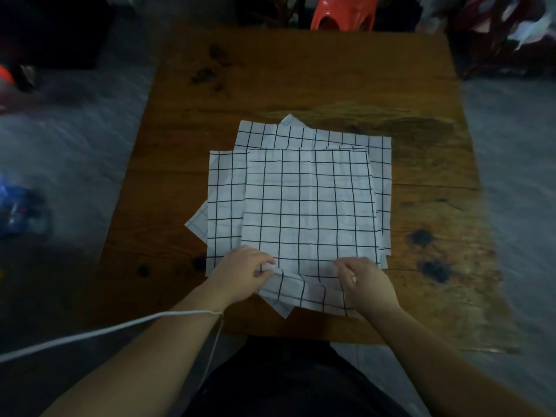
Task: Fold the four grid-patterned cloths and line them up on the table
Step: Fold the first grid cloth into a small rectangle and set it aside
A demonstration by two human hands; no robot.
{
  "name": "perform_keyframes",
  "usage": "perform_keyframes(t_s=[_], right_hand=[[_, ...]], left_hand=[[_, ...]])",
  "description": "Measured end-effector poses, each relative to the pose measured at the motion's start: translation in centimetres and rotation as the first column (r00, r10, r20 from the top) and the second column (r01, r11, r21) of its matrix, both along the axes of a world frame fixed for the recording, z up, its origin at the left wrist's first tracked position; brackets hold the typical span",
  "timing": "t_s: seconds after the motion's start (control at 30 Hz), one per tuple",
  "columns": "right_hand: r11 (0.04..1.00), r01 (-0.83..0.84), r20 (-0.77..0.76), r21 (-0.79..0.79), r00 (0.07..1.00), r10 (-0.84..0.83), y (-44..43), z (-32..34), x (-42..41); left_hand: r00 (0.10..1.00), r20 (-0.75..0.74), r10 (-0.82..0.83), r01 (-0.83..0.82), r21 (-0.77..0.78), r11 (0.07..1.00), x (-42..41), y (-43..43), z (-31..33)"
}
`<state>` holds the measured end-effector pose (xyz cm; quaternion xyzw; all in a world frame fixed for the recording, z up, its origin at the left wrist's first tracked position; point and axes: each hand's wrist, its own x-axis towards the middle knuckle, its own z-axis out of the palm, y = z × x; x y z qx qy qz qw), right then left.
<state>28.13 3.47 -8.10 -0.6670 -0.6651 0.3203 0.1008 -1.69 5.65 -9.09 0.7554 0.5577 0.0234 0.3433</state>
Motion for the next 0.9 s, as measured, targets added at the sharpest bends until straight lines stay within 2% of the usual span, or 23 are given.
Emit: perform_keyframes(t_s=[0.07, 0.1, 0.17, 0.27, 0.4, 0.5, 0.6, 0.67, 0.7, 0.77, 0.9], right_hand=[[0.993, 0.116, 0.03, -0.015, 0.993, -0.115, 1.3, -0.4, 0.7], [0.992, 0.122, 0.056, -0.026, 0.991, -0.12, 1.9, -0.7, 1.0], [0.997, 0.045, 0.147, -0.067, 0.989, -0.035, 3.1, -1.1, 1.2], [0.993, -0.075, 0.27, -0.096, 0.958, 0.099, 4.0, -1.7, 0.3], [0.991, -0.103, 0.282, -0.091, 0.951, 0.125, 5.6, -3.3, -1.2], [0.99, -0.116, 0.314, -0.082, 0.94, 0.136, 6.3, -4.2, -2.3], [0.996, -0.093, 0.32, -0.006, 0.943, 0.09, 5.8, -4.4, -3.3], [0.995, -0.098, 0.318, 0.007, 0.944, 0.091, 5.3, -4.5, -3.6], [0.994, -0.108, 0.317, 0.003, 0.943, 0.101, 5.1, -4.5, -3.6], [0.992, -0.122, 0.304, -0.012, 0.945, 0.12, 4.6, -4.8, -3.6], [0.997, -0.078, 0.246, -0.011, 0.966, 0.079, 3.8, -4.6, -4.0]], left_hand=[[0.999, -0.012, 0.032, -0.032, -0.021, 0.999, -0.4, 0.3, -0.1], [0.998, 0.001, 0.071, -0.071, 0.008, 0.997, -0.4, 0.7, -0.3], [0.987, -0.011, 0.161, -0.16, 0.073, 0.984, -0.5, 1.5, -0.7], [0.958, -0.077, 0.275, -0.271, 0.059, 0.961, 0.0, 2.9, -1.4], [0.895, 0.001, 0.447, -0.446, 0.029, 0.894, 1.6, 4.8, -1.9], [0.773, 0.109, 0.624, -0.622, -0.06, 0.781, 2.3, 6.0, -1.8], [0.533, 0.214, 0.819, -0.777, -0.258, 0.573, 2.4, 7.2, -1.7], [0.397, 0.198, 0.896, -0.788, -0.426, 0.444, 1.9, 7.8, -1.8], [0.38, 0.161, 0.911, -0.767, -0.496, 0.407, 1.5, 7.9, -1.8], [0.403, 0.105, 0.909, -0.701, -0.604, 0.38, 0.7, 7.7, -2.0], [0.442, 0.164, 0.882, -0.63, -0.643, 0.435, -0.7, 6.8, -2.0]])
